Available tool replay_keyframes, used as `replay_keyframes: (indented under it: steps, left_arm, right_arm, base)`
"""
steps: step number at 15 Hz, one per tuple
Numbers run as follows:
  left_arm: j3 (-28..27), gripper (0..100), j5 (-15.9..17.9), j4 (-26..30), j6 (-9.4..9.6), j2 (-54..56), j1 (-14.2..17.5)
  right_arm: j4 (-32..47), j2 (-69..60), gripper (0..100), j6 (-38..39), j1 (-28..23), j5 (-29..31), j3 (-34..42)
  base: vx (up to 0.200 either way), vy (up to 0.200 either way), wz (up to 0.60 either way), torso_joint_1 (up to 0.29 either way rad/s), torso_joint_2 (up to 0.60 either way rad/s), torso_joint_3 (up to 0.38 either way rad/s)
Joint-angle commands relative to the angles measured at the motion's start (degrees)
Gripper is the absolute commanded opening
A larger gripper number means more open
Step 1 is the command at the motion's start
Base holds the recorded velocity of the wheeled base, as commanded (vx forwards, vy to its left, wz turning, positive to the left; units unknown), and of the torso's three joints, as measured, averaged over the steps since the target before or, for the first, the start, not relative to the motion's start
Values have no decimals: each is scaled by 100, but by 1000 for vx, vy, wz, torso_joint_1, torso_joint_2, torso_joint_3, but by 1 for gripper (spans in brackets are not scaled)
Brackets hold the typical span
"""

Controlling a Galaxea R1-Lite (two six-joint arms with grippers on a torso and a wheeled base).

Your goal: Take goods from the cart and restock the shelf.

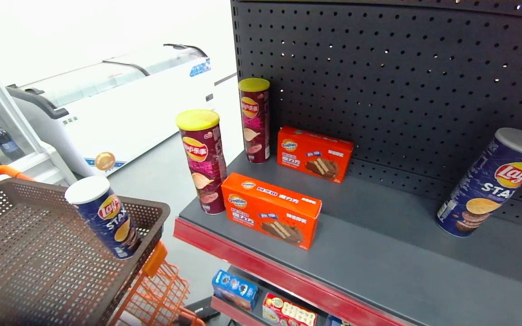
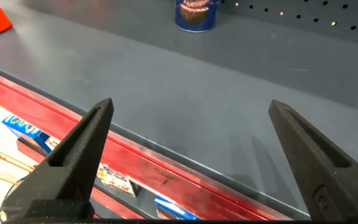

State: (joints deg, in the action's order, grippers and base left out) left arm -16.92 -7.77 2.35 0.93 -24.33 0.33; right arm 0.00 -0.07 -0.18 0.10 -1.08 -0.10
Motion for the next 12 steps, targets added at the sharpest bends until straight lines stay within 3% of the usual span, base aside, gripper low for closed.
replay_keyframes:
  steps: [1, 3, 5, 8, 12]
  left_arm:
    - [-145, 100, -217, -147, 4, -1293, 37]
    - [-13, 100, -58, -930, 48, -2190, 398]
    - [207, 100, 188, -1703, 48, -2849, 424]
    - [567, 100, 223, -3549, 39, -4264, 442]
    - [576, 100, 214, -4946, 22, -5697, 556]
  right_arm:
    - [0, 7, 100, -8, -1, 3, 1]
    - [0, 7, 100, -8, -1, 3, 1]
    - [0, 7, 100, -8, -1, 3, 1]
    - [0, 7, 100, -8, -1, 3, 1]
    - [0, 7, 100, -8, -1, 3, 1]
  base:
    - [0, 0, 0, 0, 0, 0]
    - [0, 0, 0, 0, 0, 0]
    - [0, 0, 0, 0, 0, 0]
    - [0, 0, 0, 0, 0, 0]
    - [0, 0, 0, 0, 0, 0]
